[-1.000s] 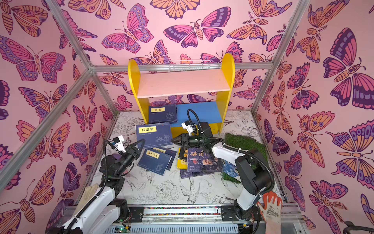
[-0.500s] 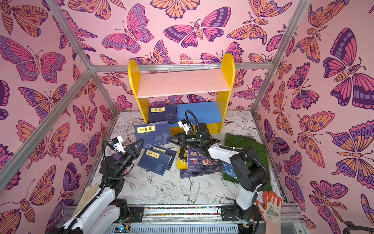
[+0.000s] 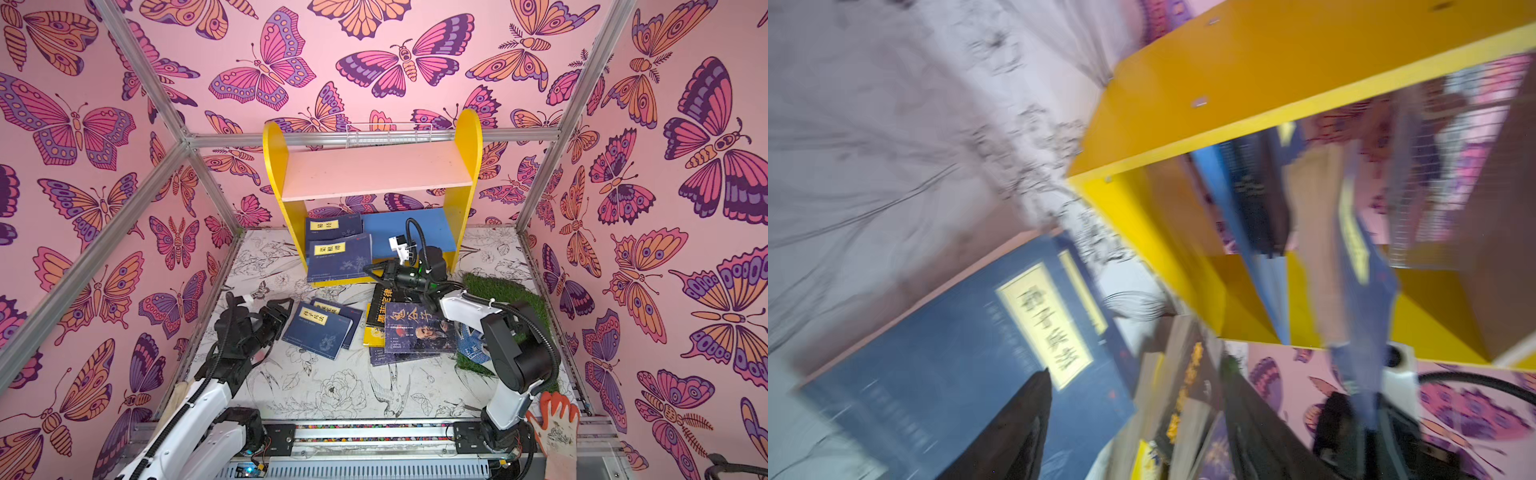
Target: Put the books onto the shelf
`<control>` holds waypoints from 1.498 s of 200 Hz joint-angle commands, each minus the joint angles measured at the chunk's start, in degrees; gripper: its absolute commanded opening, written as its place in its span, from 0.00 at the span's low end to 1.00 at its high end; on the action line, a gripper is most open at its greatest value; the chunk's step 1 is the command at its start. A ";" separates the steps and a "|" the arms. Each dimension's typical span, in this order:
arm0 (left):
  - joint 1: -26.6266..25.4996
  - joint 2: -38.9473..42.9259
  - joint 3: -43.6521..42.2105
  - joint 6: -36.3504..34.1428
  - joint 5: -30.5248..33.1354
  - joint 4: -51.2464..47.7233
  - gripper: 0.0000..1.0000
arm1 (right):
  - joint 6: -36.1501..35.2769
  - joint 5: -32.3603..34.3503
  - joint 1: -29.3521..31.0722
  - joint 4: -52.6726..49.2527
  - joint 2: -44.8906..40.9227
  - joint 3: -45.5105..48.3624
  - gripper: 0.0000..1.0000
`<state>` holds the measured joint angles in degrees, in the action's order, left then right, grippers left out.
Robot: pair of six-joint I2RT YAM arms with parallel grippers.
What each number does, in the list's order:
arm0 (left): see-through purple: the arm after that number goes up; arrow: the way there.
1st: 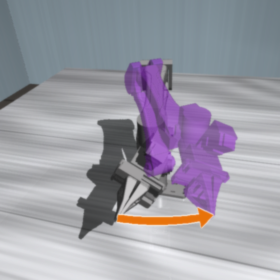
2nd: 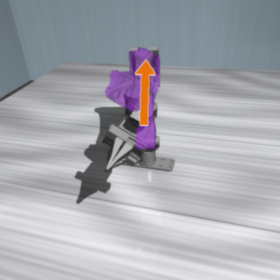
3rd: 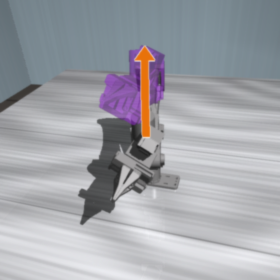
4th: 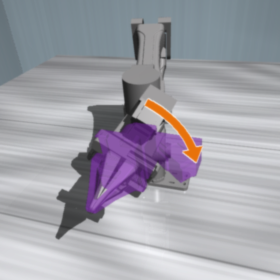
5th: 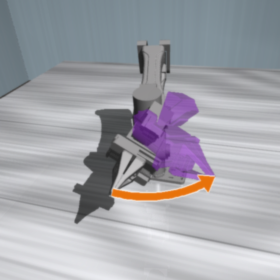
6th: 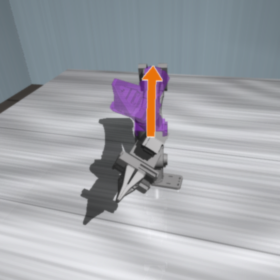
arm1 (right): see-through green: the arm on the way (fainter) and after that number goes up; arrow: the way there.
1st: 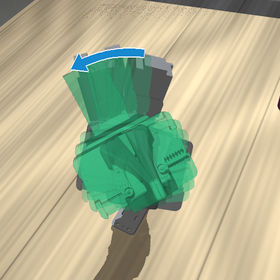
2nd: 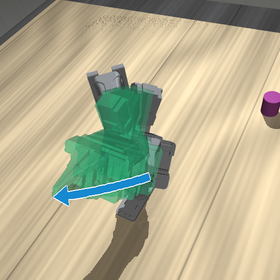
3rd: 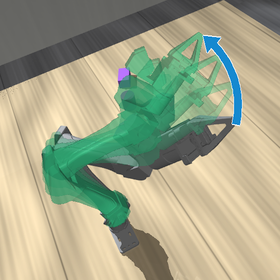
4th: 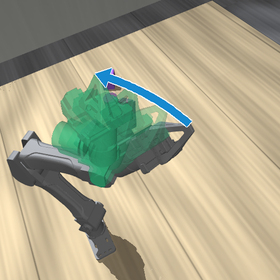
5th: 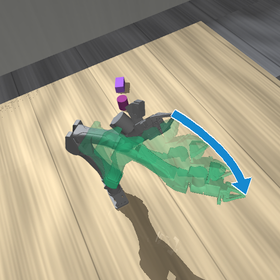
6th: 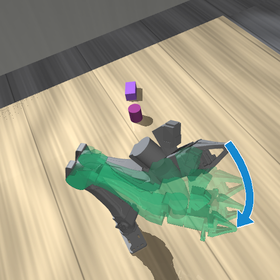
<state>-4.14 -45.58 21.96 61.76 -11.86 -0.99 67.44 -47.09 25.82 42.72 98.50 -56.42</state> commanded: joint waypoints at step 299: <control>0.18 2.52 -4.73 -1.38 3.95 -13.01 0.71 | -17.19 4.33 1.73 -33.88 26.05 -46.38 0.15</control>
<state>-4.14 -43.24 16.80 60.88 -7.90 -12.47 53.47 -45.54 25.93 11.88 124.11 -99.92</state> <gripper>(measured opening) 0.706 0.098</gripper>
